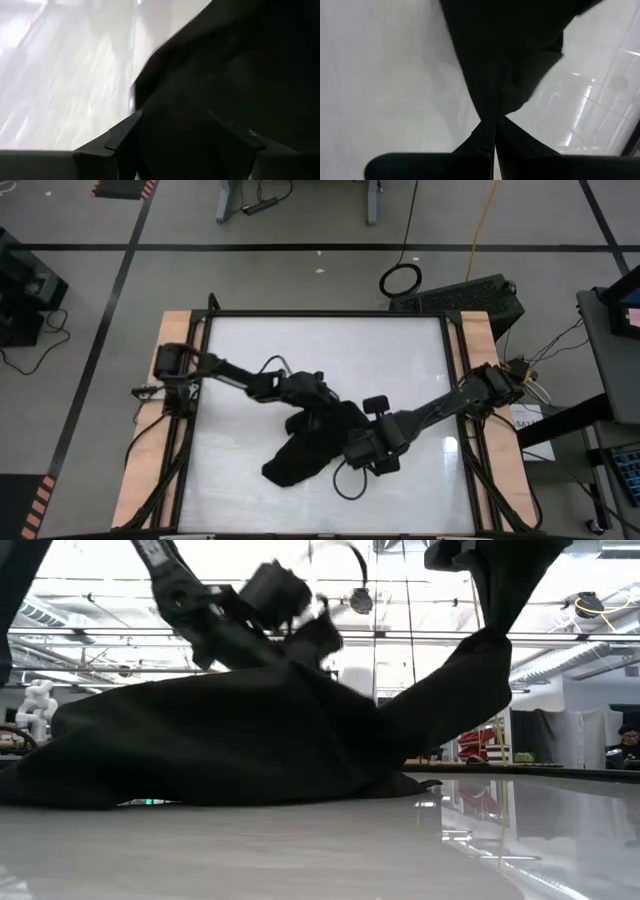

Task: Roll napkin
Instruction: Roll the black napkin

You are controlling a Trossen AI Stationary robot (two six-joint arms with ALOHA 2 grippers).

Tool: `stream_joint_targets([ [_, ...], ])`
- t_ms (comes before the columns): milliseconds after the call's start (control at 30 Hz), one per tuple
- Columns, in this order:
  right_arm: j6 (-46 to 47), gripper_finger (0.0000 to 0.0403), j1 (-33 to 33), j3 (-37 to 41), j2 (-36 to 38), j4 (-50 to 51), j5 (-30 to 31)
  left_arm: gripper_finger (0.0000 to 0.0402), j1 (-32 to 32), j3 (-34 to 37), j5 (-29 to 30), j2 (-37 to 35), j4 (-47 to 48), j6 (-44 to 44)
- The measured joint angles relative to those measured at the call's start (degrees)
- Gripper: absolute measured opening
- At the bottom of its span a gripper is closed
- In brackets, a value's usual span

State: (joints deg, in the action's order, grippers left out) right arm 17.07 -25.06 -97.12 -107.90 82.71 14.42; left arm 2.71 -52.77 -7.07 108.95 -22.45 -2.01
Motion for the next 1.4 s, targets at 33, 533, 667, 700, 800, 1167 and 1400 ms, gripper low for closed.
stream_joint_targets([
  [33,0.6,0.0,-0.4,0.0,0.0,-0.5,0.0,0.0212,0.6,-0.7,-0.1,1.0,0.7,0.0],
  [533,12.3,0.0006,-4.3,0.0,0.0,-7.8,3.5,0.0012,1.6,-3.5,-4.9,0.6,6.1,-6.5],
  [667,16.1,0.0043,-5.6,0.0,0.0,-7.3,7.5,0.0005,1.6,-3.5,-3.1,-3.8,7.5,-9.1],
  [700,16.9,0.0057,-6.0,0.0,0.0,-7.2,8.4,0.0005,1.6,-3.5,-2.4,-5.2,8.9,-9.7],
  [800,19.1,0.0102,-6.9,0.3,0.0,-7.6,11.5,0.0004,1.4,-3.5,0.1,-9.1,12.8,-11.3],
  [1167,28.6,0.0215,-8.9,22.6,-0.1,-25.0,16.7,0.0002,-0.8,-3.5,12.8,-18.9,32.3,-15.2],
  [1400,33.7,0.0209,-8.4,36.6,-0.1,-44.0,24.4,0.0002,-1.9,-3.4,13.0,-18.4,34.3,-14.6],
])
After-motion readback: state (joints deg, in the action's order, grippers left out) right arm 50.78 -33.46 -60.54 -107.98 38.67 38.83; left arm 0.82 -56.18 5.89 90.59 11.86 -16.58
